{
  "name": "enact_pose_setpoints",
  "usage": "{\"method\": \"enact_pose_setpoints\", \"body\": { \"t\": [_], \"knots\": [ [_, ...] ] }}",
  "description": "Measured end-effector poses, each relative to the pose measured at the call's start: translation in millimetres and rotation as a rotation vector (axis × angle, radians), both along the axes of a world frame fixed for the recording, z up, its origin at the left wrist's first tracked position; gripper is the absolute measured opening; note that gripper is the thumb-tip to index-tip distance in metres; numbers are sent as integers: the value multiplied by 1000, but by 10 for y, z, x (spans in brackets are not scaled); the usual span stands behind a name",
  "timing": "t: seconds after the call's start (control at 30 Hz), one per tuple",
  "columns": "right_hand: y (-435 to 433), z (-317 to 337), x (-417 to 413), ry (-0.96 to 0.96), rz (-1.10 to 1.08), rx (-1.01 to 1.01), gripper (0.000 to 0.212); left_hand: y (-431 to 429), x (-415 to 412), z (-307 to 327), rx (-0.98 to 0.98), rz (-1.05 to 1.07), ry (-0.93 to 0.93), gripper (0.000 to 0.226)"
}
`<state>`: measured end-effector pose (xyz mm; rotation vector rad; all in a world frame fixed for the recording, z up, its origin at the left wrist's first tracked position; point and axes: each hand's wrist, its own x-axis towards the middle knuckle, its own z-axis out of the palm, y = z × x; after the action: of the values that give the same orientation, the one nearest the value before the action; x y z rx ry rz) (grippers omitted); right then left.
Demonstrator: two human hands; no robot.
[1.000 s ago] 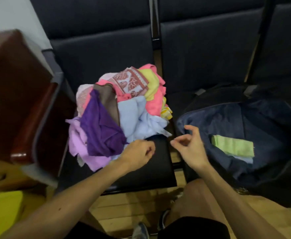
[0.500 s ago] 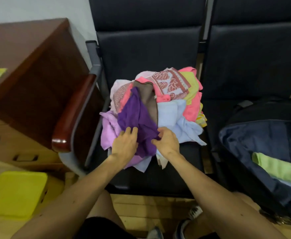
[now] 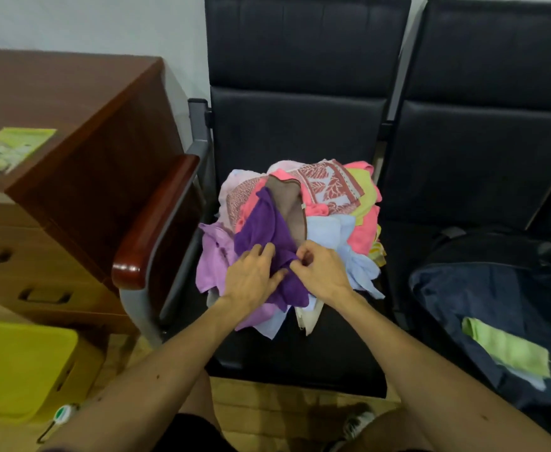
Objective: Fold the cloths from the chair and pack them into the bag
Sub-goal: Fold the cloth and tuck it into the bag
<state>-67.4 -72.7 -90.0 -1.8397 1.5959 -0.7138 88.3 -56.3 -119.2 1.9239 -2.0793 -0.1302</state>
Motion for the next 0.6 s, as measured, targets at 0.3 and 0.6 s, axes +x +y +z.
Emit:
{"method": "enact_pose_setpoints", "body": {
  "t": [0.3, 0.6],
  "knots": [
    [181, 1703, -140, -30, 34, -447, 6, 144, -100, 1595, -302, -7, 512, 13],
    [732, 2838, -424, 194, 118, -716, 10, 501, -167, 2608, -320, -132, 729, 7]
  ]
}}
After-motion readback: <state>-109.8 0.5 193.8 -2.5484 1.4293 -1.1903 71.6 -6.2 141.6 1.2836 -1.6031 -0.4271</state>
